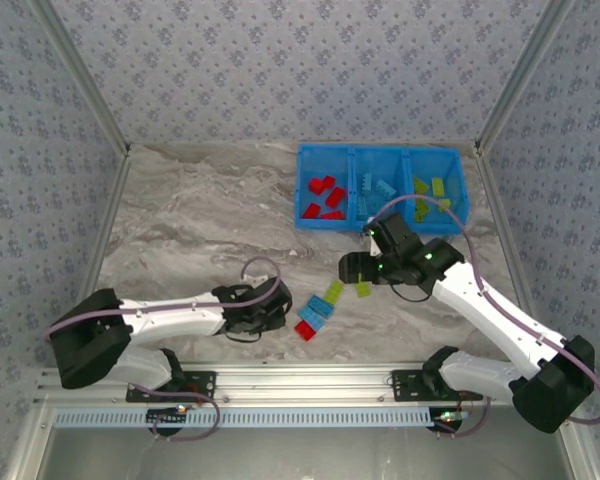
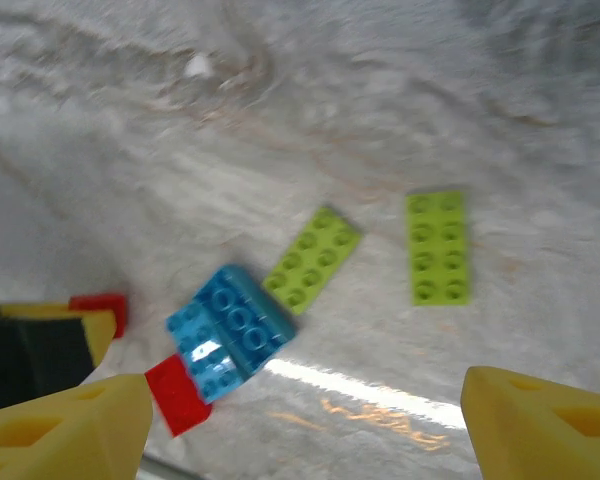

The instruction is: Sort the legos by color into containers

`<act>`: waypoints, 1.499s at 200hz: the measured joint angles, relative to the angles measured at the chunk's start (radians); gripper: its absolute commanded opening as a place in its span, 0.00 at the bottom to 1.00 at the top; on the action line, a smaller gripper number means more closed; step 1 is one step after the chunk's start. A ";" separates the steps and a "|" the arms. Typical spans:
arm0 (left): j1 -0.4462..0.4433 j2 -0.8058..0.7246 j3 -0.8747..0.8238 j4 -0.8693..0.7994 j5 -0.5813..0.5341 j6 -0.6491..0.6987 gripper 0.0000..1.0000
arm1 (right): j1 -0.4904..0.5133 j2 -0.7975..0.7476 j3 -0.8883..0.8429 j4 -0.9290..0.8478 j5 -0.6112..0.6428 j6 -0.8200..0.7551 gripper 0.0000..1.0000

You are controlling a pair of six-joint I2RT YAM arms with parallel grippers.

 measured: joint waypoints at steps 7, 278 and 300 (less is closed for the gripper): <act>0.006 -0.019 0.000 -0.004 -0.004 0.011 0.20 | 0.023 0.003 0.000 0.012 -0.022 -0.002 0.83; 0.369 0.528 1.058 -0.048 0.031 0.638 0.42 | 0.148 -0.283 -0.073 -0.069 0.376 0.203 0.86; 0.355 0.263 0.843 -0.019 0.009 0.644 0.40 | 0.148 -0.212 -0.089 -0.067 0.394 0.203 0.86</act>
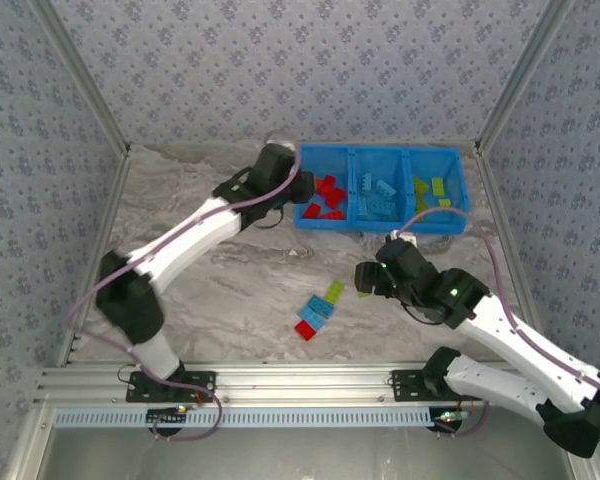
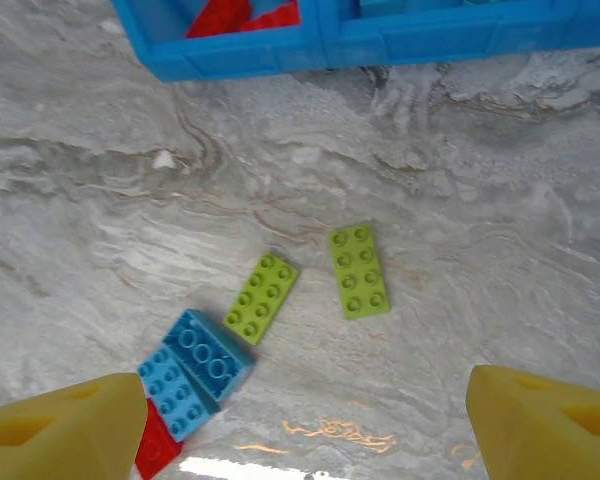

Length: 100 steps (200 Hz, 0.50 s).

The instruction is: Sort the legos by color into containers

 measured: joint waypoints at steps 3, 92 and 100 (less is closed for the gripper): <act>-0.003 -0.033 -0.027 0.003 -0.003 0.002 0.40 | -0.001 0.010 -0.003 0.002 0.002 0.000 0.86; -0.070 -0.758 -0.639 -0.167 0.147 0.223 0.61 | -0.079 0.429 -0.092 0.191 -0.100 -0.040 0.74; -0.070 -0.801 -0.677 -0.177 0.167 0.241 0.62 | -0.092 0.459 -0.092 0.214 -0.113 -0.048 0.72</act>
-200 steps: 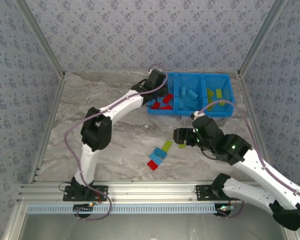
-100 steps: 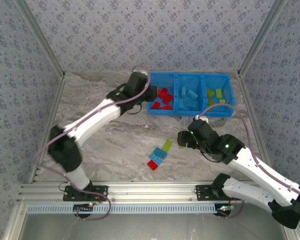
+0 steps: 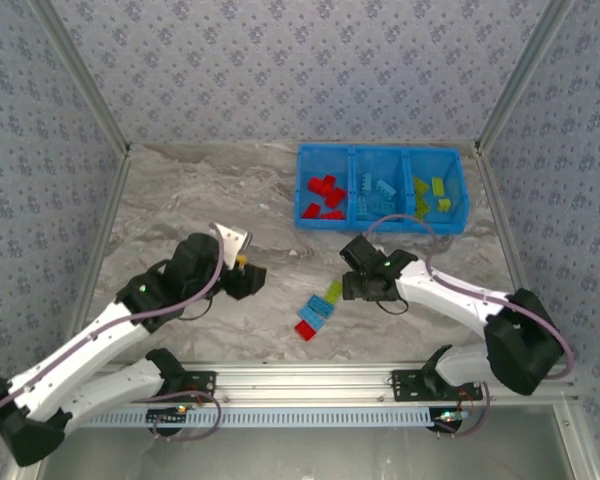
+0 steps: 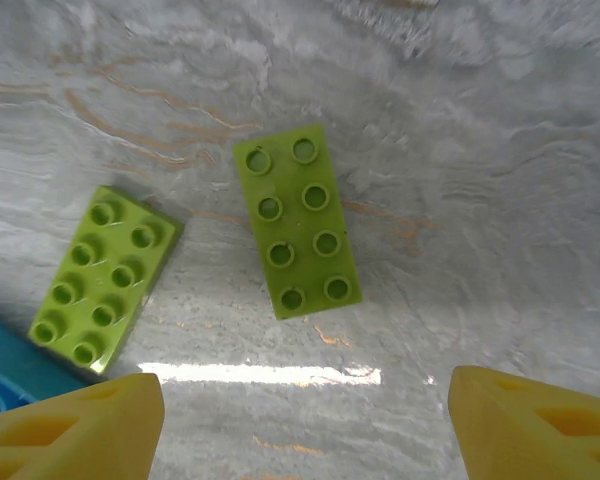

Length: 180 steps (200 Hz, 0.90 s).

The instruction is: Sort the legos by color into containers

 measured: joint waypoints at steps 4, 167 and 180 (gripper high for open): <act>0.000 -0.021 -0.020 -0.004 0.010 0.005 0.64 | -0.006 0.011 0.000 0.011 -0.005 -0.001 0.71; -0.008 -0.039 -0.103 0.053 0.367 0.002 0.99 | -0.031 0.029 -0.010 0.101 0.028 -0.031 0.31; -0.021 -0.042 -0.103 0.101 0.386 -0.021 0.99 | -0.042 -0.050 -0.007 0.088 0.046 -0.027 0.31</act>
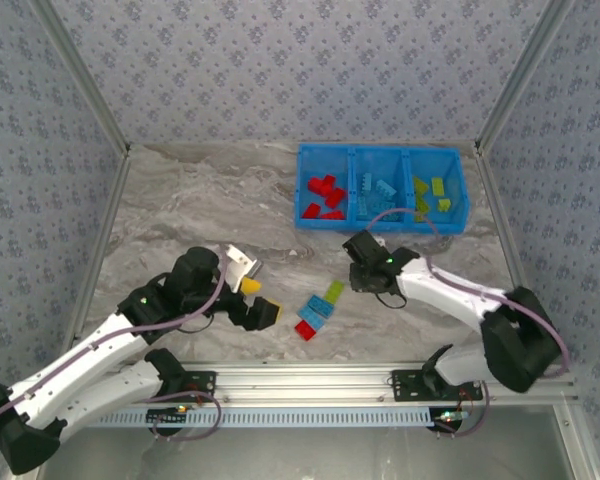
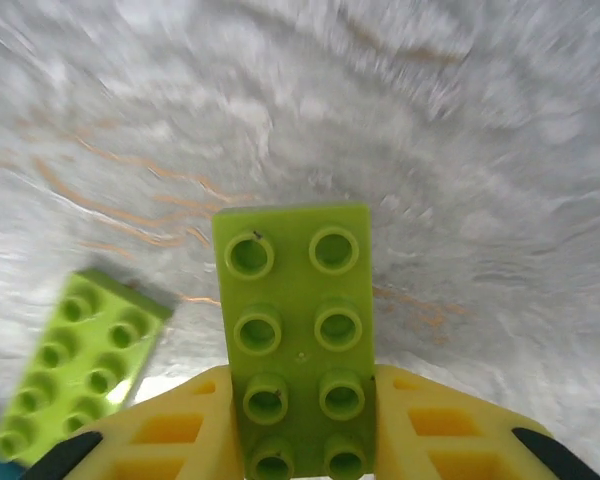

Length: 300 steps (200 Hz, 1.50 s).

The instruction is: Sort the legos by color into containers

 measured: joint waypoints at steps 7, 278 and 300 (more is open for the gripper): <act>-0.006 0.000 0.000 0.028 0.007 -0.012 0.99 | -0.012 -0.044 0.004 -0.005 0.013 0.000 0.31; -0.204 0.397 0.145 0.095 -0.386 -0.346 0.99 | -0.476 -0.068 0.439 -0.144 -0.290 -0.179 0.72; -0.217 0.554 0.238 0.092 -0.395 -0.311 0.99 | -0.332 -0.237 0.344 -0.201 -0.284 -0.166 0.77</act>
